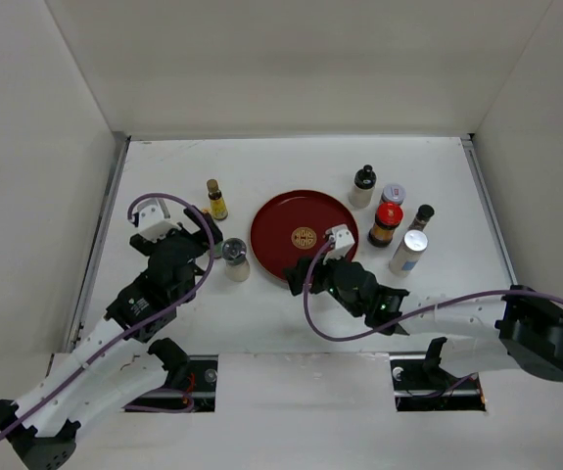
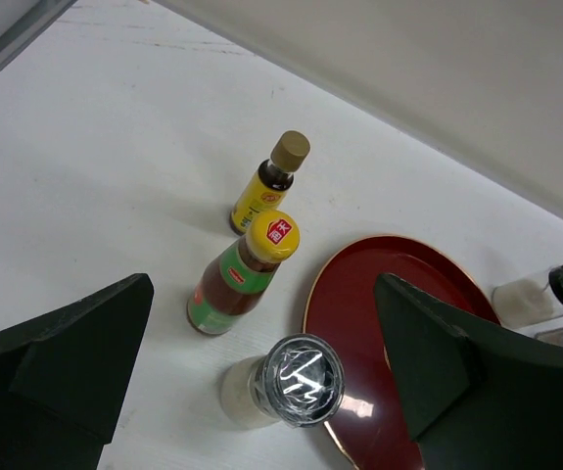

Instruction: Organize the condiment bottles

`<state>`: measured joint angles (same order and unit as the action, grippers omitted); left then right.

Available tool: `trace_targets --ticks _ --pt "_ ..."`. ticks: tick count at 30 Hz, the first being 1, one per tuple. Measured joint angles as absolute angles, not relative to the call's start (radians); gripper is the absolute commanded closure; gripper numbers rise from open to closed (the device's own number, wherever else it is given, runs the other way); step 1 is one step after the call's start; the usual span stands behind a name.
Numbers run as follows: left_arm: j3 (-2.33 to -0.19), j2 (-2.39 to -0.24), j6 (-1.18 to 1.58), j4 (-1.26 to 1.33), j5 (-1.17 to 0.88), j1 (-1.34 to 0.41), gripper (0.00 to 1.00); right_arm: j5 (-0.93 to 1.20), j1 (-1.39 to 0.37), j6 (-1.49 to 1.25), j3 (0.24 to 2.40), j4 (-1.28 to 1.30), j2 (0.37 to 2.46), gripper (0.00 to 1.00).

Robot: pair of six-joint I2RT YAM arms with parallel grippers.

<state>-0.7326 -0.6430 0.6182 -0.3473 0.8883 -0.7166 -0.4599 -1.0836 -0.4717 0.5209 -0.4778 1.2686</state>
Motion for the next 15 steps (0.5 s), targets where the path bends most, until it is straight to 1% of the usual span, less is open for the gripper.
trace_targets --ticks 5,9,10,11,12,13,14,15 --pt "-0.717 -0.638 0.606 -0.331 0.889 -0.699 0.0 -0.445 -1.11 -0.459 0.521 -0.5 1.269 0.0" --pt "-0.717 -0.676 0.564 -0.303 0.897 -0.678 0.0 -0.443 -1.121 -0.44 0.505 -0.547 1.27 0.0" --pt "-0.717 -0.69 0.554 -0.297 0.897 -0.673 0.0 -0.44 -1.121 -0.437 0.496 -0.559 1.27 0.03" --pt "-0.717 -0.703 0.546 -0.29 0.897 -0.667 0.0 -0.436 -1.121 -0.433 0.488 -0.568 1.27 0.26" --pt "-0.717 -0.717 0.538 -0.284 0.894 -0.661 0.09 -0.426 -1.121 -0.424 0.479 -0.577 1.27 0.51" --pt "-0.717 -0.733 0.529 -0.278 0.885 -0.655 0.3 -0.414 -1.121 -0.424 0.47 -0.584 1.268 0.75" --pt "-0.717 -0.748 0.524 -0.269 0.875 -0.648 0.5 -0.403 -1.12 -0.421 0.463 -0.59 1.265 0.81" --pt "-0.72 -0.764 0.513 -0.265 0.864 -0.64 0.56 -0.39 -1.118 -0.425 0.455 -0.593 1.258 0.82"
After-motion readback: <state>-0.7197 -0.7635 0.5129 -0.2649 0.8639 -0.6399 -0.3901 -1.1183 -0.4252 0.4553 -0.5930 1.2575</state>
